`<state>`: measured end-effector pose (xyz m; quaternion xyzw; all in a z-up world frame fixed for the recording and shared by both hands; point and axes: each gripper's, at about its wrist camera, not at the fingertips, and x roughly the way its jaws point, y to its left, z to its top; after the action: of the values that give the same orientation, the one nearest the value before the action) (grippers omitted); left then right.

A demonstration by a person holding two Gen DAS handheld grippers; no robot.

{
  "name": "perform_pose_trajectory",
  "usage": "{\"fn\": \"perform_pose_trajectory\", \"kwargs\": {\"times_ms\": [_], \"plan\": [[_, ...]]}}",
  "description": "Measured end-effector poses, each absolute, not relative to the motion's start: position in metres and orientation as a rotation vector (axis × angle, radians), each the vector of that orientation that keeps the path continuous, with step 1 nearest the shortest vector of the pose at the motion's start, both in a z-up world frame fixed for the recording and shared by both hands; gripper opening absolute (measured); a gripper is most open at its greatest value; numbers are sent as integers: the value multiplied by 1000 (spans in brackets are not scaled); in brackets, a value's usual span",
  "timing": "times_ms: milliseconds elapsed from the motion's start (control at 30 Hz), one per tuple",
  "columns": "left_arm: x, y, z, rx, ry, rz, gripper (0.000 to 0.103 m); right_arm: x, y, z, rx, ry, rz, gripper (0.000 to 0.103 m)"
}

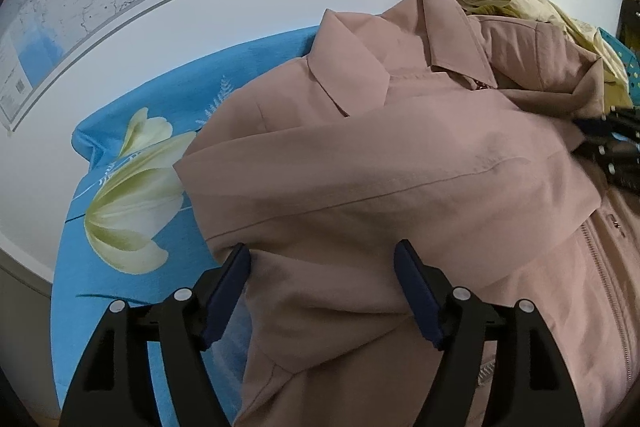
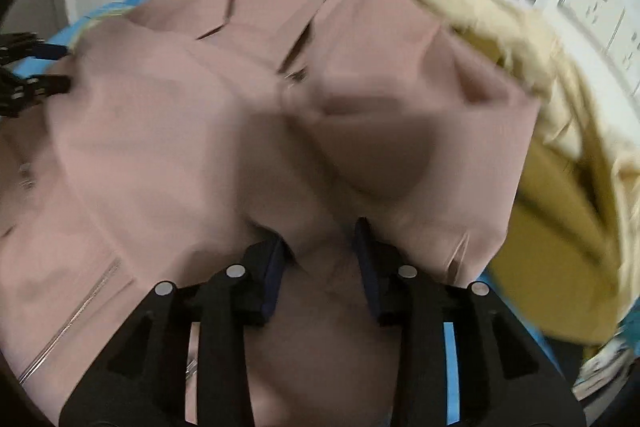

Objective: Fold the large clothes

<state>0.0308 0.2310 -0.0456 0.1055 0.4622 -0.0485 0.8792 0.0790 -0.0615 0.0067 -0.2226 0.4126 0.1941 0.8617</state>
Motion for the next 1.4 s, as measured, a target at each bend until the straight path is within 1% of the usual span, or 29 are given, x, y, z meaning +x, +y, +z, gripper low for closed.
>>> {"fn": "perform_pose_trajectory", "kwargs": {"times_ms": [100,167,233,267,300,367,433,533,600,667,733,800,933,1000,1033,1100,1167,1267,1400], "plan": [[34,230,-53,245,968,-76,80,89,-62,8,-435,883,409,26],[31,232,-51,239,964,-77,80,88,-64,16,-423,893,424,26],[23,234,-44,234,942,-102,80,71,-77,33,-393,860,446,32],[16,236,-38,236,928,-113,80,62,-82,42,-370,840,474,38],[10,240,-34,234,919,-124,80,55,-84,48,-354,829,509,41],[1,248,-27,218,916,-136,80,38,-88,57,-320,817,592,42],[-8,255,-24,190,922,-142,80,31,-84,54,-308,841,638,42],[-22,267,-27,149,940,-132,80,39,-76,31,-373,888,570,41],[-31,277,-28,119,950,-121,80,50,-78,18,-346,919,536,39],[-44,292,-28,53,963,-113,80,56,-87,20,-271,932,540,37],[-56,305,-27,-6,979,-120,81,51,-99,31,-185,927,572,43],[-70,315,-30,-60,1002,-135,84,36,-119,47,-93,911,615,57],[-93,317,-43,-105,1061,-173,84,-1,-170,64,125,919,679,64],[-106,316,-45,-99,1063,-176,85,-18,-193,60,217,940,682,75],[-110,315,-45,-108,1063,-189,86,-24,-204,58,255,953,683,77],[-117,315,-46,-147,1067,-235,92,-47,-224,48,318,978,665,77],[-125,311,-45,-178,1068,-283,94,-60,-228,38,358,1005,657,79],[-137,300,-45,-177,1089,-342,96,-84,-235,24,417,1046,675,79],[-157,286,-44,-199,1129,-439,96,-101,-232,20,449,1039,729,79]]}}
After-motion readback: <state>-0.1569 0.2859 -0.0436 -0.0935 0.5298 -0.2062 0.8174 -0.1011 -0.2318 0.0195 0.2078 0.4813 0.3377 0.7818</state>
